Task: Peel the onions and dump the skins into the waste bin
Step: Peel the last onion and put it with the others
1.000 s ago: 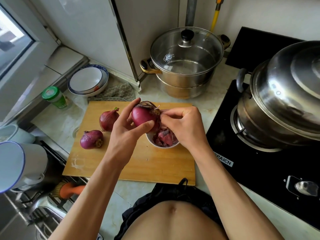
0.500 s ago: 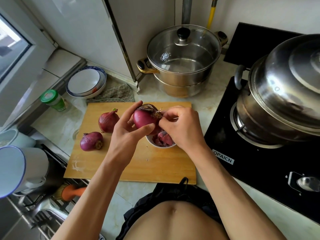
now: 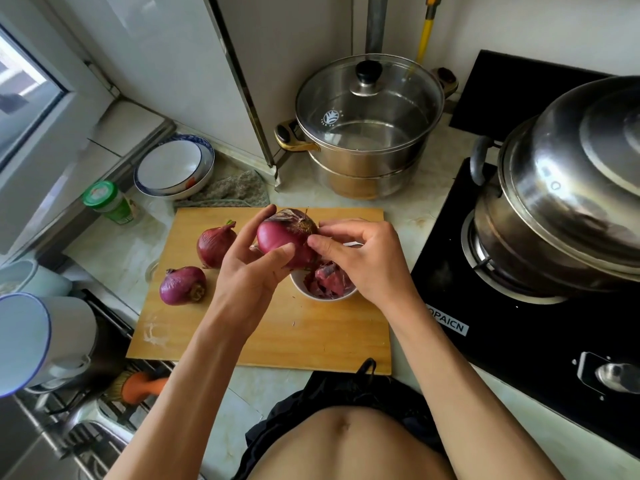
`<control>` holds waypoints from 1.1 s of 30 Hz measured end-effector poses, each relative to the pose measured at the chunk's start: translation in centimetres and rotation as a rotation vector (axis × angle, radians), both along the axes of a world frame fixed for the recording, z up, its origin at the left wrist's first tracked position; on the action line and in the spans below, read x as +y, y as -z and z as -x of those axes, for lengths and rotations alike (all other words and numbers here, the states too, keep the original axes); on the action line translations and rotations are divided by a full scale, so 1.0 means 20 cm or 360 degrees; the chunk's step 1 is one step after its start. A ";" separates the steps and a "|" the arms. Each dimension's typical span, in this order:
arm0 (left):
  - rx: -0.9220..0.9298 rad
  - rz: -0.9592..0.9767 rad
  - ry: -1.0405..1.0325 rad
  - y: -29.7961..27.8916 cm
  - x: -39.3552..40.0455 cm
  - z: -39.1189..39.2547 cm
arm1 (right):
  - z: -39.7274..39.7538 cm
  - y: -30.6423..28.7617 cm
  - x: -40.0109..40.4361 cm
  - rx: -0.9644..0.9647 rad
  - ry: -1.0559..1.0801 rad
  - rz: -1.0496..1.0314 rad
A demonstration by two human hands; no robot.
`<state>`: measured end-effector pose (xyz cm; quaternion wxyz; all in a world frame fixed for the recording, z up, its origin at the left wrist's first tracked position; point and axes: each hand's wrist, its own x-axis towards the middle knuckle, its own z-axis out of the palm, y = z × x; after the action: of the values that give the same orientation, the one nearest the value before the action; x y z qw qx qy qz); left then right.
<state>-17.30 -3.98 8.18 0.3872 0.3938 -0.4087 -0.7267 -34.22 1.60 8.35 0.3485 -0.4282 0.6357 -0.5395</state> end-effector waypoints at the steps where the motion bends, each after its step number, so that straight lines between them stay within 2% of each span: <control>1: -0.0010 0.0006 0.0002 0.00 0.00 0.00 | 0.00 0.00 0.00 0.0003 0.0022 -0.0005; 10: -0.0130 0.0010 0.0029 0.00 -0.01 0.01 | 0.00 0.00 0.00 0.0072 0.0056 0.0016; 17: -0.0311 0.0092 0.0083 0.01 -0.01 -0.01 | 0.00 0.02 -0.01 0.0471 0.0003 -0.0067; 23: -0.0285 0.0089 0.0112 0.02 0.00 -0.01 | -0.02 0.04 -0.01 0.0692 0.0009 -0.0035; 29: -0.0082 -0.0094 0.0075 0.03 0.02 0.00 | -0.02 0.05 0.00 0.0711 0.0045 -0.0049; 33: 0.0054 -0.0153 0.0057 0.03 0.00 -0.02 | 0.03 0.04 0.02 0.0415 0.0044 -0.0128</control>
<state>-16.99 -4.06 7.55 0.3617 0.3921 -0.3735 -0.7589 -34.72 2.00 7.64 0.2721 -0.4716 0.7026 -0.4582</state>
